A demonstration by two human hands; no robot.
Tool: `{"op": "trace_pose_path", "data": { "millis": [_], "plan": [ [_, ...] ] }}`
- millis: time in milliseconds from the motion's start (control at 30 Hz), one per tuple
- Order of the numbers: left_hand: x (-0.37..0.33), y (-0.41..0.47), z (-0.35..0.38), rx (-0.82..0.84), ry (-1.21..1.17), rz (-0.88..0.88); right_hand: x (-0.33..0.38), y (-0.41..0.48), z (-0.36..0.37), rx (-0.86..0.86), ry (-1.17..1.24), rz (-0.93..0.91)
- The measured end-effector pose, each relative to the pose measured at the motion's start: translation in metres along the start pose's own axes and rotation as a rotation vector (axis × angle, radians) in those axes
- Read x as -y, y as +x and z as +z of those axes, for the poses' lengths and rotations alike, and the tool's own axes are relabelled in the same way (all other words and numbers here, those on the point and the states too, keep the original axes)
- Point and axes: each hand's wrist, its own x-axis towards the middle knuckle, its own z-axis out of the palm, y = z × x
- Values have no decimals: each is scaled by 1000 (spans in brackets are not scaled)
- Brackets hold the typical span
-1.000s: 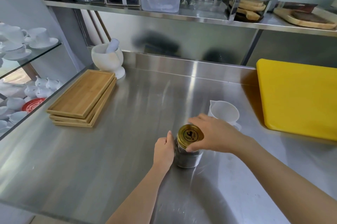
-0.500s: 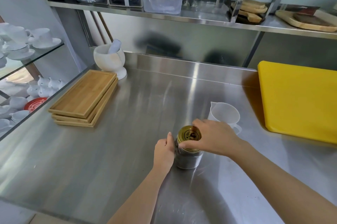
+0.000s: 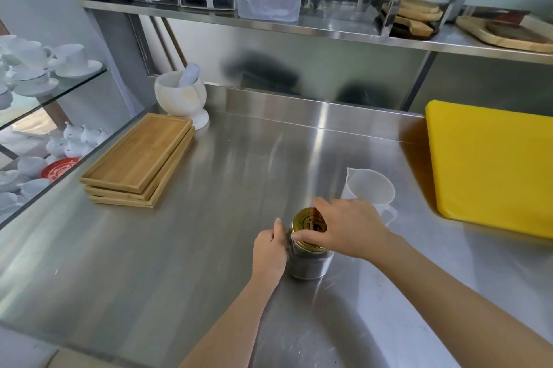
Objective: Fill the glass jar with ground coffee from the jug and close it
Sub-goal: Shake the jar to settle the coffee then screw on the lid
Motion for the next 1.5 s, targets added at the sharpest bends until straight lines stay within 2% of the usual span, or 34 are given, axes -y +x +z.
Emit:
{"op": "trace_pose_path", "data": {
  "millis": [67, 133, 267, 367, 533, 700, 933, 1267, 1500],
  "plan": [
    [0, -1, 0, 4, 11, 7, -1, -1, 0, -34, 23, 57],
    [-1, -1, 0, 4, 17, 14, -9, 1, -3, -27, 110, 6],
    [0, 0, 0, -29, 36, 2, -15, 2, -13, 204, 321, -245],
    [0, 0, 1, -25, 33, 4, -15, 3, -11, 278, 418, -273],
    [-2, -1, 2, -10, 25, 17, -8, 1, -2, 149, 358, -226],
    [-2, -2, 3, 46, 31, -2, -2, -6, 6, -1, 83, -248],
    [-6, -6, 8, -43, 78, -10, 7, -10, 11, -188, 133, -188],
    [-5, -5, 16, -164, 26, -63, 17, -12, 15, -227, 129, -30],
    [-6, -6, 17, -163, -18, -65, 21, -15, 14, -235, 79, 30]
  ]
}}
